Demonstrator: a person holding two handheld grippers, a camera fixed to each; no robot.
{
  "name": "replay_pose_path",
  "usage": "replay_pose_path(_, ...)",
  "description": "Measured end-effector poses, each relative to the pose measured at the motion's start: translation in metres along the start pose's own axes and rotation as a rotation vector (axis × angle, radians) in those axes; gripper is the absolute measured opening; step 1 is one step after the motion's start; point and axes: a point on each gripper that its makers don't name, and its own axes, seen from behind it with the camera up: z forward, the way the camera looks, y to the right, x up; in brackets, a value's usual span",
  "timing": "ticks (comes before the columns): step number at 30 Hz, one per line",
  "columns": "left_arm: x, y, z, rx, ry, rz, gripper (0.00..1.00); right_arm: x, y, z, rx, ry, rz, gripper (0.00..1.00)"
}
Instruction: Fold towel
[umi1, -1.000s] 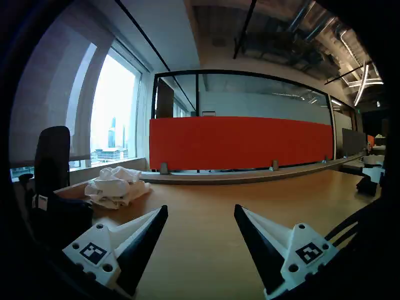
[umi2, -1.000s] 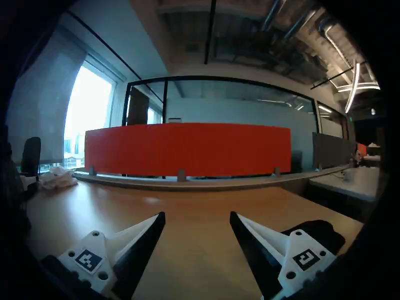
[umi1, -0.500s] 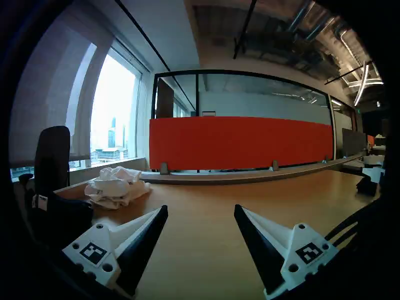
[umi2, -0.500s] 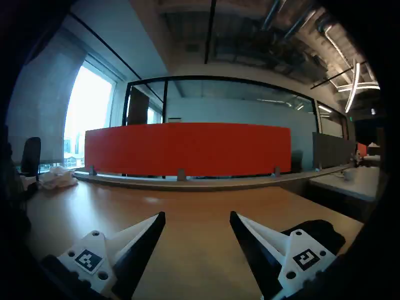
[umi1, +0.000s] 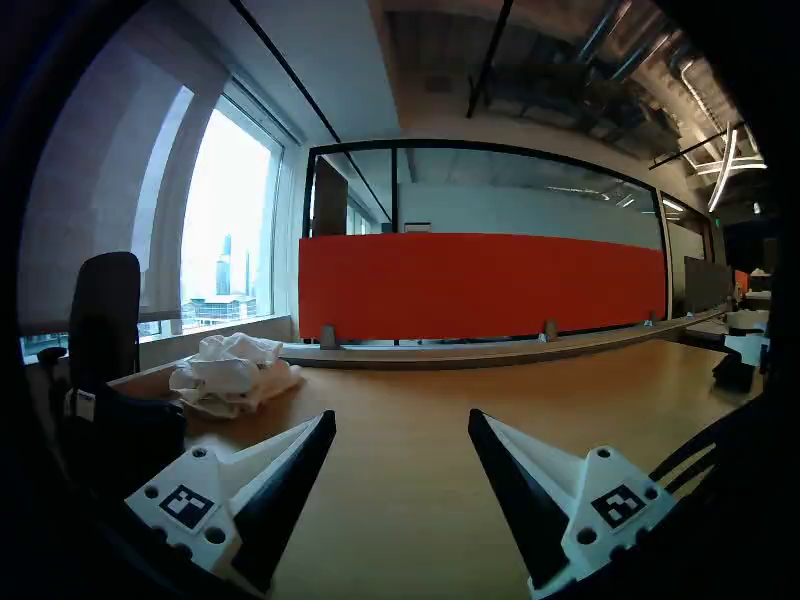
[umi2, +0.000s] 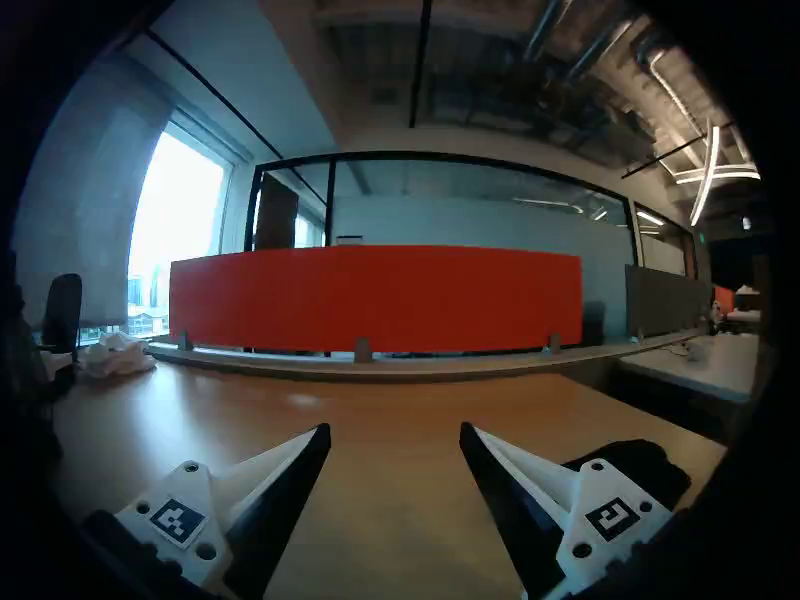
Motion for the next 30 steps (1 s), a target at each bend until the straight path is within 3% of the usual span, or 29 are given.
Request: replay_pose_path(30, -0.001, -0.0012, 0.0007, 0.0, 0.0, -0.002, 0.99, -0.0002, -0.0001, -0.0011, 0.0, 0.0, 0.001, 1.0)
